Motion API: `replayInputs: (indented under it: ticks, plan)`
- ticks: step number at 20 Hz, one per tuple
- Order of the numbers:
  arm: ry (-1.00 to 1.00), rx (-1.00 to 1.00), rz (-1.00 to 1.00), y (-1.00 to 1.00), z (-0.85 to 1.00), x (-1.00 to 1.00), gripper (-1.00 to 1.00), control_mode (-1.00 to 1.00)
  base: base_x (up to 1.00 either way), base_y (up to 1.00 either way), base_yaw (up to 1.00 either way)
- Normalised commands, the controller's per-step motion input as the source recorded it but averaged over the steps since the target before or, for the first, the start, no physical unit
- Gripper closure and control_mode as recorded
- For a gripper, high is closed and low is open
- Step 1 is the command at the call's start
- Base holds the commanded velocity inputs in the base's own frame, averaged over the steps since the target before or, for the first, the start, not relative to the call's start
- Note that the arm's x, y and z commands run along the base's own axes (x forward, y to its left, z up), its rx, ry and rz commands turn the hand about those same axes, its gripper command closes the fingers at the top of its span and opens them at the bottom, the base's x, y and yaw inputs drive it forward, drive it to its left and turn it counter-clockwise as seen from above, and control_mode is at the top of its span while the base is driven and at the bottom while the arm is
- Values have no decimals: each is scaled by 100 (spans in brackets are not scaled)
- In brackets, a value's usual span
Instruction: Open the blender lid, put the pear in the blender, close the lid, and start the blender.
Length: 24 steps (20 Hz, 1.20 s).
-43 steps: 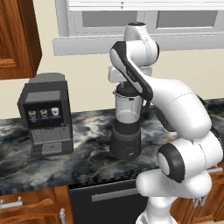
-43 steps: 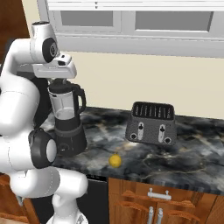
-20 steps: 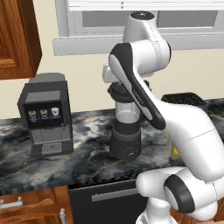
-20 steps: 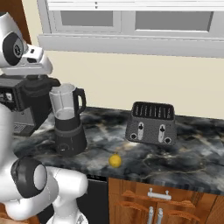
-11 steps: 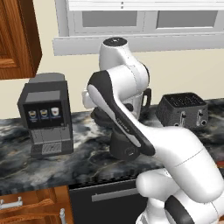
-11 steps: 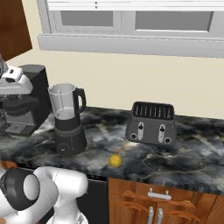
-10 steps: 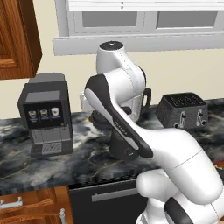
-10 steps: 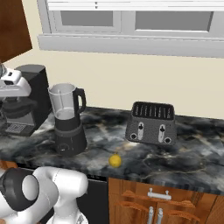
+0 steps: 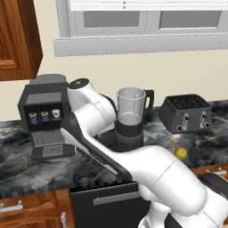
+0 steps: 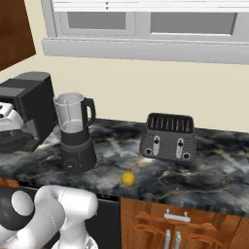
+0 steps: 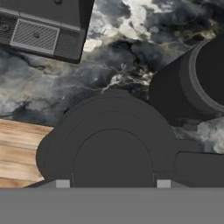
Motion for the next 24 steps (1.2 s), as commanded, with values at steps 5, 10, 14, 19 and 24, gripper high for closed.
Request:
replayInputs:
  ticks: [5,10,14,19,24]
  plan:
    - [3,-3,-1,28,-73,17,100,-100,0,0,0]
    - [0,0,-2,13,-60,16,100,-100,0,0,0]
    - [0,2,-1,7,-53,25,100,-100,0,0,0]
    - [0,3,-1,6,-34,37,100,-100,0,0,0]
    - [0,3,0,3,-38,9,100,-100,0,0,0]
